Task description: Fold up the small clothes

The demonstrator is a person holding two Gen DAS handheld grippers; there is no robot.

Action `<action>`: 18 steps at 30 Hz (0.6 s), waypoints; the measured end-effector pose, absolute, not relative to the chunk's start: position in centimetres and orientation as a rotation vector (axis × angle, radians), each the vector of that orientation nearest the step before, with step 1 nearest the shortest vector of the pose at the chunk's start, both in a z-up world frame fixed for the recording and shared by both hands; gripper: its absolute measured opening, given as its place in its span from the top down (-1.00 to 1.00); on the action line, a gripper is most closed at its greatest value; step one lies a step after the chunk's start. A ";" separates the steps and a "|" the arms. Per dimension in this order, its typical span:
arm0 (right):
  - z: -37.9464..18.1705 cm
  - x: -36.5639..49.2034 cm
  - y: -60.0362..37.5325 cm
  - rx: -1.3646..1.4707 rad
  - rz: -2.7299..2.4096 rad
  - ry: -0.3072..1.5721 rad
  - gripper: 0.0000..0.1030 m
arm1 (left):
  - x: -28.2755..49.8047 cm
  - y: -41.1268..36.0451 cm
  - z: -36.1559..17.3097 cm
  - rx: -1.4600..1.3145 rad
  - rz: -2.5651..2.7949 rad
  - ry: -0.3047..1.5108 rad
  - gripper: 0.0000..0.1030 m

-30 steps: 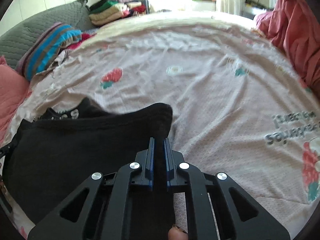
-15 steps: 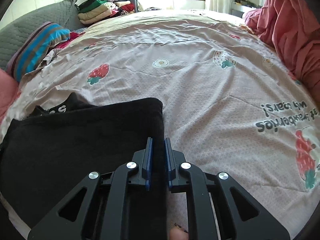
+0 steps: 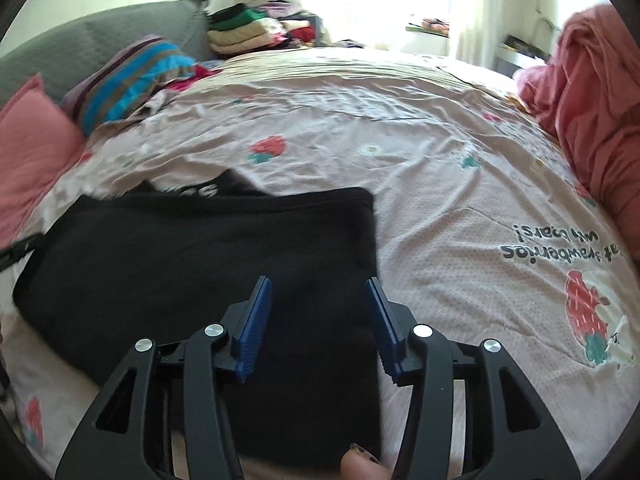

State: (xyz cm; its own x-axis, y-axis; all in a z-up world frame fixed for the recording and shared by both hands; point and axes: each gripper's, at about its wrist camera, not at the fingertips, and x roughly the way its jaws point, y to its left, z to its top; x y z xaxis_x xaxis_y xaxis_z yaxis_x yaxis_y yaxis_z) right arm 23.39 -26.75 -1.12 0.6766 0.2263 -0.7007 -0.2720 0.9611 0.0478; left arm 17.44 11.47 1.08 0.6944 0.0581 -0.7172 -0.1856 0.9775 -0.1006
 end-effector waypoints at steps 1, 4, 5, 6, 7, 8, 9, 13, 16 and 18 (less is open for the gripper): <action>-1.1 22.8 -26.4 -0.071 0.300 0.781 0.01 | 17.1 11.2 1.1 -0.174 0.123 0.794 0.51; -1.2 21.5 -25.6 -0.089 0.342 0.795 -0.01 | 16.3 10.4 1.0 -0.182 0.093 0.801 0.51; -1.2 21.2 -25.3 -0.094 0.352 0.801 -0.01 | 16.0 10.2 0.9 -0.180 0.088 0.804 0.51; -1.3 21.0 -25.2 -0.095 0.359 0.804 -0.01 | 15.6 9.9 0.8 -0.178 0.080 0.806 0.50; -1.4 20.6 -25.0 -0.099 0.374 0.813 -0.01 | 15.3 9.7 0.7 -0.178 0.074 0.809 0.50; -1.4 20.4 -24.9 -0.100 0.381 0.817 -0.01 | 15.0 9.6 0.5 -0.180 0.069 0.814 0.50; -1.5 20.2 -24.9 -0.102 0.387 0.822 -0.01 | 14.7 9.4 0.3 -0.181 0.063 0.820 0.50; -2.2 19.7 -25.0 -0.092 0.407 0.861 -0.02 | 13.7 8.9 -0.4 -0.170 0.057 0.843 0.50; -3.0 19.5 -25.1 -0.096 0.393 0.899 -0.03 | 13.0 8.8 -0.8 -0.175 0.057 0.850 0.50; -3.4 19.3 -25.3 -0.097 0.386 0.908 -0.05 | 12.7 8.8 -1.1 -0.182 0.054 0.855 0.50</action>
State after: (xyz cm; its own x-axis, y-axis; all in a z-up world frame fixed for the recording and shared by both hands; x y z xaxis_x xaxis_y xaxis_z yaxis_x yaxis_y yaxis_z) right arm 19.31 -25.35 -3.39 0.5515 0.2854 -0.7839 -0.3663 0.9271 0.0798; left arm 12.65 8.78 -1.08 0.6555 -0.0254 -0.7548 -0.1206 0.9831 -0.1378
